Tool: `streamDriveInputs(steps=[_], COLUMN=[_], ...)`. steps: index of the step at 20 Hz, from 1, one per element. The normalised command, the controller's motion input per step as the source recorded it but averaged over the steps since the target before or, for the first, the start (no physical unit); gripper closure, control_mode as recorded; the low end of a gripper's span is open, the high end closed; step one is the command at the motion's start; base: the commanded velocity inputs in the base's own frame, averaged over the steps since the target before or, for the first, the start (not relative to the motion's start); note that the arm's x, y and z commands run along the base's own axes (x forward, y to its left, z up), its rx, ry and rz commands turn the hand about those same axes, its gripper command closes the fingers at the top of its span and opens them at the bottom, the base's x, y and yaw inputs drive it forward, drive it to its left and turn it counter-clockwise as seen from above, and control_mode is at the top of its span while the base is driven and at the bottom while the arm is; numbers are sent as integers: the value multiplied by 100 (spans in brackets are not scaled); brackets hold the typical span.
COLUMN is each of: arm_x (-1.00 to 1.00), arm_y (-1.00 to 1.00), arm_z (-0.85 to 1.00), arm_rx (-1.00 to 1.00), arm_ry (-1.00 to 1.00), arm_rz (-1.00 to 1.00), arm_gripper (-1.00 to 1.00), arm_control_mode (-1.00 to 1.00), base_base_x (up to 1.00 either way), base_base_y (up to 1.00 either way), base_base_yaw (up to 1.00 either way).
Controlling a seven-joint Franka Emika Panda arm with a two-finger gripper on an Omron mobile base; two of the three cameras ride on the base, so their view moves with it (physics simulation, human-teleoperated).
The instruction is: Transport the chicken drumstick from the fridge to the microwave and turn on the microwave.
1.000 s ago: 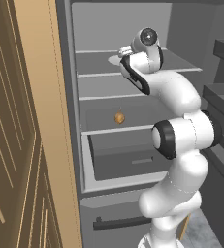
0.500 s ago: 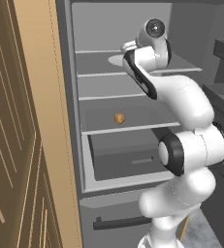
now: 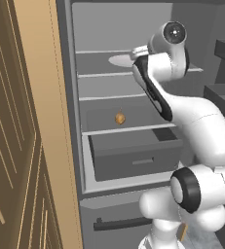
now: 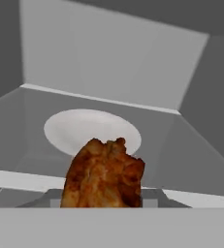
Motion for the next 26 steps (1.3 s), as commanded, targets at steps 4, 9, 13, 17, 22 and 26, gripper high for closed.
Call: streamDriveInputs(steps=[4,9,13,17,22,26], arm_x=[-89,-73,-55,-48,-50,-63], arm_y=[-6,-1,0,0,0,3], arm_z=[7,14,23,28,15,0], arm_rx=[8,10,12,12,5,0], arm_ry=[0,0,1,6,7,2], arm_rz=[0,0,0,0,0,0], arm_gripper=[100,100,100,100,100,100], arm_control_mode=[-100,-100,-100,-100,-100,-100], base_base_x=[0,0,0,0,0,0], base_base_y=[0,0,0,0,0,0], base_base_yaw=[0,0,0,0,0,0])
